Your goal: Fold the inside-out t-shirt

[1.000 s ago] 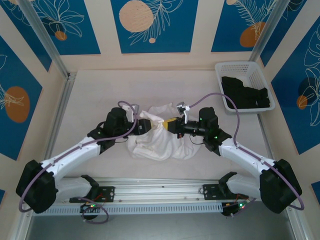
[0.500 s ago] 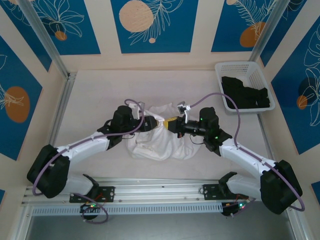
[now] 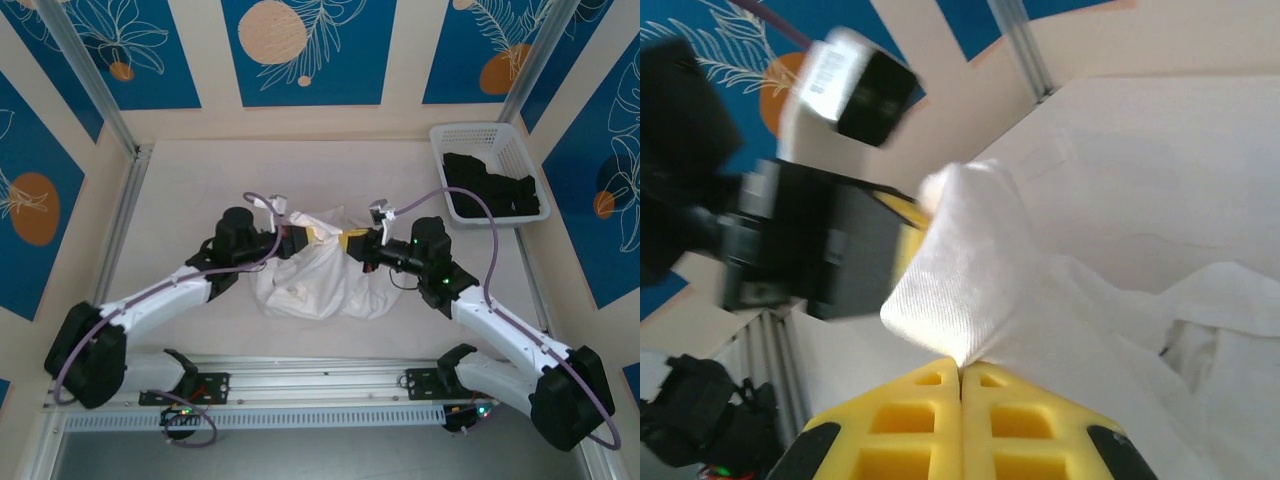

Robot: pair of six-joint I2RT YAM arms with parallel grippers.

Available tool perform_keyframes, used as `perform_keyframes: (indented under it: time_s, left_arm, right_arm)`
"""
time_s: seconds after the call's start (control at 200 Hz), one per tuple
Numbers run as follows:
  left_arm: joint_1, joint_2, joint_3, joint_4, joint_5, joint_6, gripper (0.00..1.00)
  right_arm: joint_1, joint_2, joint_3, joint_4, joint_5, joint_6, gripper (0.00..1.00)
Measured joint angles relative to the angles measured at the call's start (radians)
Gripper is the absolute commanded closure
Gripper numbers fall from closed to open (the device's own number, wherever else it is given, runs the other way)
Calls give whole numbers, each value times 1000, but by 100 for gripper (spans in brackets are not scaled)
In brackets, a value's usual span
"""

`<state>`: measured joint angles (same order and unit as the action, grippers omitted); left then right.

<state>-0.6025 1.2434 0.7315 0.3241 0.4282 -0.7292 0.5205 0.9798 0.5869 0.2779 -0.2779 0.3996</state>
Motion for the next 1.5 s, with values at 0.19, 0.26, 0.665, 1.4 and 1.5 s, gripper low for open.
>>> perform_keyframes:
  time_s: [0.19,0.26,0.665,1.4,1.5]
  left_arm:
    - [30,-183,20,-117,57,38,100]
    - [30,-211,39,-173,83,56,100]
    - [53,-222,98,-363,206,37,100]
    - [56,-223,98,-370,116,14,100]
    - [56,-233,98,-371,108,10,100]
  right_arm:
    - [62,-16,0,-76,71,-121,100]
    - [90,-14,0,-85,90,-153,100]
    - [159,143,227,-348,462,-142,88]
    - [311,183,127,-196,372,-94,67]
    - [306,214,140,-172,372,-79,96]
